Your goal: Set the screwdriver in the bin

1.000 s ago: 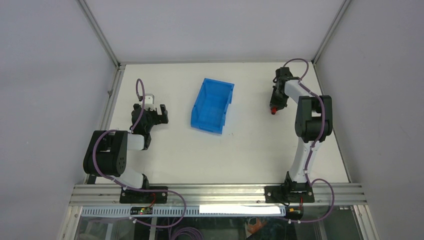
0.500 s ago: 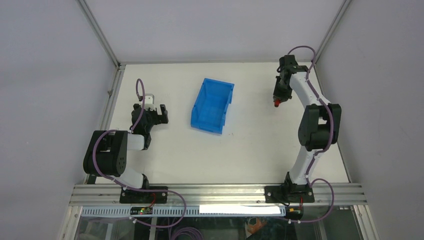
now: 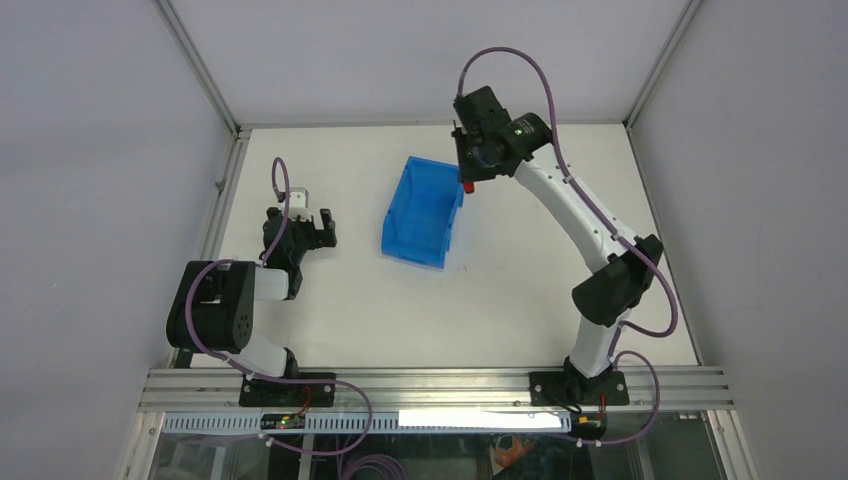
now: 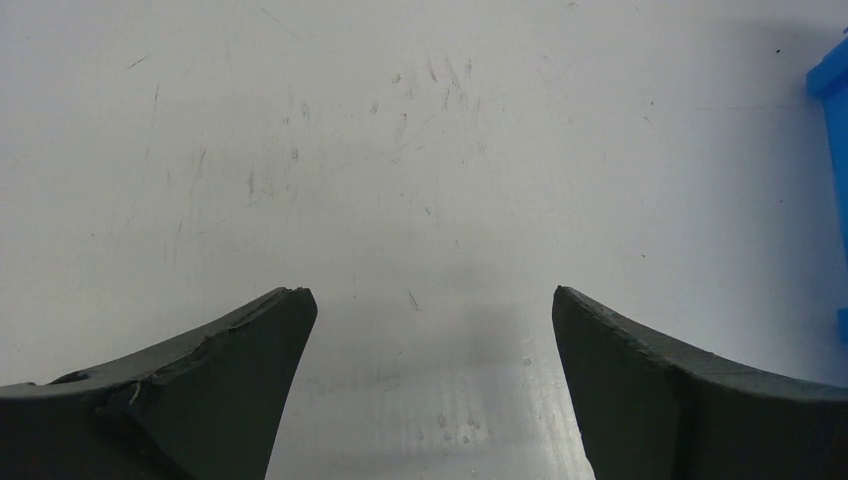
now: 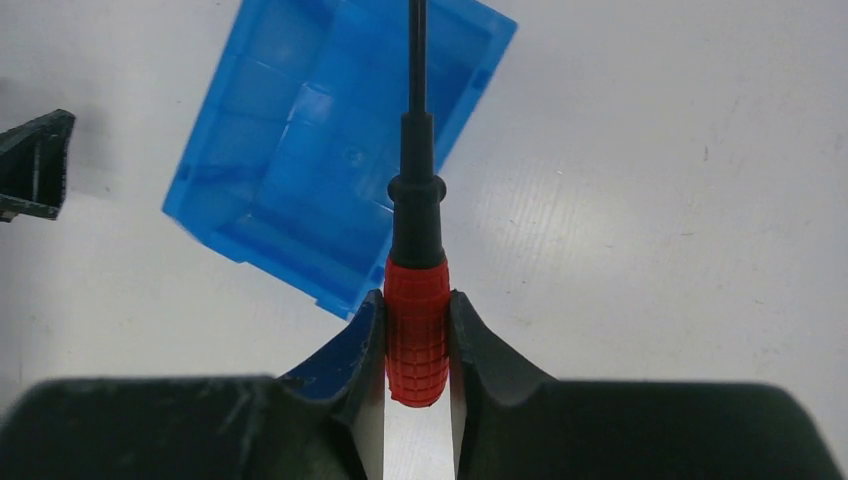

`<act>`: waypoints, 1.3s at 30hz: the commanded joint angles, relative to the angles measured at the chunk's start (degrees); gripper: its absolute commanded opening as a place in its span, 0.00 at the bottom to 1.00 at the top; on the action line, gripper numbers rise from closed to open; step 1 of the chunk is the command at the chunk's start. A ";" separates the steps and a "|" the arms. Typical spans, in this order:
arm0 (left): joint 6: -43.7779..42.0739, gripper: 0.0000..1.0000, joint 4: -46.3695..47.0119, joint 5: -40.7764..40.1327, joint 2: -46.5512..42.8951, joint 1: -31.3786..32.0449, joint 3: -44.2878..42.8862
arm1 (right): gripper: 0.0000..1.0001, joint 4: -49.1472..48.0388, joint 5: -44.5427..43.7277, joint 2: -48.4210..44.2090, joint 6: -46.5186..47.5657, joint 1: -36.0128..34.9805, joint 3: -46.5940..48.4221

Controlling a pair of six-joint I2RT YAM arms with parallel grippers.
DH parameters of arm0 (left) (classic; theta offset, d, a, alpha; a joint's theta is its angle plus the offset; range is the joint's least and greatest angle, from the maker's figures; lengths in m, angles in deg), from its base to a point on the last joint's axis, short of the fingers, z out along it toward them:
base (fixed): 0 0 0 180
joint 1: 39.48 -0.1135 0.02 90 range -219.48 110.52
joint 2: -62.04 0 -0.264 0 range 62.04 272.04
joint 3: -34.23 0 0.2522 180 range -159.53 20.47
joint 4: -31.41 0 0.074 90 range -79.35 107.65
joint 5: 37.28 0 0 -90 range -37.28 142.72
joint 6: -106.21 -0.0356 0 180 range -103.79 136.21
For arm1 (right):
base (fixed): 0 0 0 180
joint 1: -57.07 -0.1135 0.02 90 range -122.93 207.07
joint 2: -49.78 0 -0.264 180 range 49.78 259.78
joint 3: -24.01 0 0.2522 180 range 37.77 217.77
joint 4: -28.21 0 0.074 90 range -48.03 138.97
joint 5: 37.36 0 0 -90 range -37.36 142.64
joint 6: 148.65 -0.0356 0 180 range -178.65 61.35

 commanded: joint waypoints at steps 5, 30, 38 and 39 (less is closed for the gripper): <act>1.11 0.99 1.57 0.48 -1.99 0.63 0.31 | 0.01 -3.96 -2.72 7.19 -5.99 -6.08 3.63; 1.11 0.99 1.57 0.48 -1.98 0.67 0.31 | 0.21 -20.81 1.64 21.07 -17.80 -9.40 -10.08; 1.13 0.99 1.57 0.48 -1.99 0.70 0.27 | 0.42 -17.36 0.13 23.03 -17.12 -9.46 -5.20; 1.11 0.99 1.57 0.48 -2.03 0.66 0.31 | 0.44 -16.58 -0.52 22.76 -16.81 -9.47 -4.08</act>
